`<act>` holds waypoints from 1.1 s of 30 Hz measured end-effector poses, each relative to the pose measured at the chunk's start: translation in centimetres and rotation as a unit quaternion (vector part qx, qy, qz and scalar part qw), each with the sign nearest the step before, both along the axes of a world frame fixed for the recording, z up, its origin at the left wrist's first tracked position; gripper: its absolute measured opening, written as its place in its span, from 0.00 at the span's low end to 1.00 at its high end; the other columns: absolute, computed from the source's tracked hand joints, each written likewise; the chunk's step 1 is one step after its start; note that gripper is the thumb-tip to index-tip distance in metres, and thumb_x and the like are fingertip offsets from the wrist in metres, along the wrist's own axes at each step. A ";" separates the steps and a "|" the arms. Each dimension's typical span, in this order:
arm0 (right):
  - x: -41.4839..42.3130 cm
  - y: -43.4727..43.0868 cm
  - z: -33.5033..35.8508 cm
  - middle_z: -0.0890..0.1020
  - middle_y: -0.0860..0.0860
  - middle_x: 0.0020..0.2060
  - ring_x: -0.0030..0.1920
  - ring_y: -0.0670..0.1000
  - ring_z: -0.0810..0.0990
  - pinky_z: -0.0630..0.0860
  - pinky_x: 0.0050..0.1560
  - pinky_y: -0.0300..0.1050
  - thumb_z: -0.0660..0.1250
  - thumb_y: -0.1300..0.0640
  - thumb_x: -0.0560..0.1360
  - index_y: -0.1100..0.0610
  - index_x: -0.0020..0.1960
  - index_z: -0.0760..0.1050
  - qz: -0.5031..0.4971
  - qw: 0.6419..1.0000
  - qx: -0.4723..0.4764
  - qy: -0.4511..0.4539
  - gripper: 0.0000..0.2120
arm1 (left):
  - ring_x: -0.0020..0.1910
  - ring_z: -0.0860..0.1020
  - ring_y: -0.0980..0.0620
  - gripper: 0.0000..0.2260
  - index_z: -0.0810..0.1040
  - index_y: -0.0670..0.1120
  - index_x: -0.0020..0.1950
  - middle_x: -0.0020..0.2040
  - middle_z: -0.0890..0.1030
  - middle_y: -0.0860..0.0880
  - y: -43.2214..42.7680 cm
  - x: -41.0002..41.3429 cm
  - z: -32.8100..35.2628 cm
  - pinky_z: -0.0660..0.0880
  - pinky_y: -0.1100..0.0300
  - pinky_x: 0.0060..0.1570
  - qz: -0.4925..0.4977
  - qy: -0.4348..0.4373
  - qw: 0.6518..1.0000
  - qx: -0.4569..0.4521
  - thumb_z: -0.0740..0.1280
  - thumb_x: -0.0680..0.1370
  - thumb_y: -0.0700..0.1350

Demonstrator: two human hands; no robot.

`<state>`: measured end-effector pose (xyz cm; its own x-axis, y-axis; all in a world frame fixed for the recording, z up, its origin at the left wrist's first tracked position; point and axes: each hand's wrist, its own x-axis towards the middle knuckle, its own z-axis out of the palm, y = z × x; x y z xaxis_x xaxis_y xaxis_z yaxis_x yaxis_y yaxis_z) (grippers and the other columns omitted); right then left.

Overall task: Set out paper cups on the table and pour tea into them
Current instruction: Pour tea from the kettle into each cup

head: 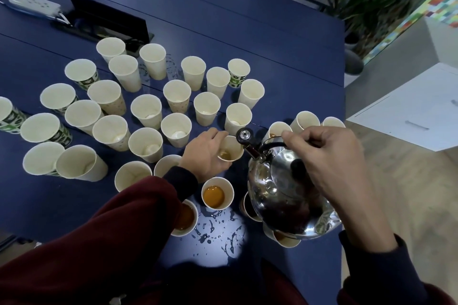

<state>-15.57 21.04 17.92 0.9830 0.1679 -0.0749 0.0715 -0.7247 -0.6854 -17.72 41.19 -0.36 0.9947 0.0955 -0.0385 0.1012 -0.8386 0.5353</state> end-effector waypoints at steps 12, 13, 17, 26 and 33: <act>0.3 0.4 0.3 0.80 0.50 0.28 0.34 0.48 0.77 0.68 0.32 0.39 0.72 0.46 0.74 0.54 0.33 0.82 -0.003 1.000 -0.023 0.007 0.15 | 0.56 0.76 0.49 0.27 0.73 0.51 0.65 0.58 0.77 0.51 0.3 0.3 -0.6 0.77 0.51 0.51 -0.001 -0.017 1.000 -0.017 0.74 0.70 0.59; 0.3 0.4 0.3 0.80 0.50 0.28 0.33 0.48 0.77 0.68 0.31 0.39 0.72 0.46 0.74 0.54 0.33 0.82 -0.005 1.000 -0.022 0.008 0.15 | 0.56 0.76 0.50 0.27 0.73 0.51 0.65 0.58 0.77 0.51 0.4 0.3 -0.6 0.78 0.51 0.51 0.000 -0.017 1.000 -0.018 0.74 0.70 0.59; 0.4 0.4 0.5 0.79 0.49 0.26 0.30 0.45 0.74 0.66 0.31 0.39 0.72 0.46 0.74 0.54 0.33 0.81 -0.006 1.000 -0.020 0.010 0.16 | 0.56 0.76 0.50 0.28 0.72 0.51 0.66 0.58 0.77 0.51 0.5 0.3 -0.8 0.77 0.53 0.52 0.000 -0.016 1.000 -0.021 0.74 0.70 0.59; 0.6 0.2 0.1 0.68 0.48 0.23 0.27 0.46 0.66 0.64 0.29 0.37 0.71 0.52 0.75 0.61 0.31 0.75 -0.009 1.000 0.019 0.000 0.18 | 0.60 0.75 0.50 0.32 0.69 0.50 0.69 0.63 0.75 0.51 0.8 0.1 -0.4 0.74 0.57 0.55 -0.009 -0.003 1.000 -0.011 0.75 0.70 0.60; 2.6 0.3 0.4 0.66 0.53 0.24 0.28 0.48 0.65 0.67 0.33 0.45 0.68 0.51 0.75 0.66 0.34 0.75 -0.047 0.996 0.074 -0.025 0.19 | 0.57 0.76 0.48 0.28 0.72 0.47 0.66 0.59 0.76 0.48 0.7 1.6 1.7 0.72 0.55 0.54 0.046 -0.080 0.994 -0.065 0.73 0.71 0.59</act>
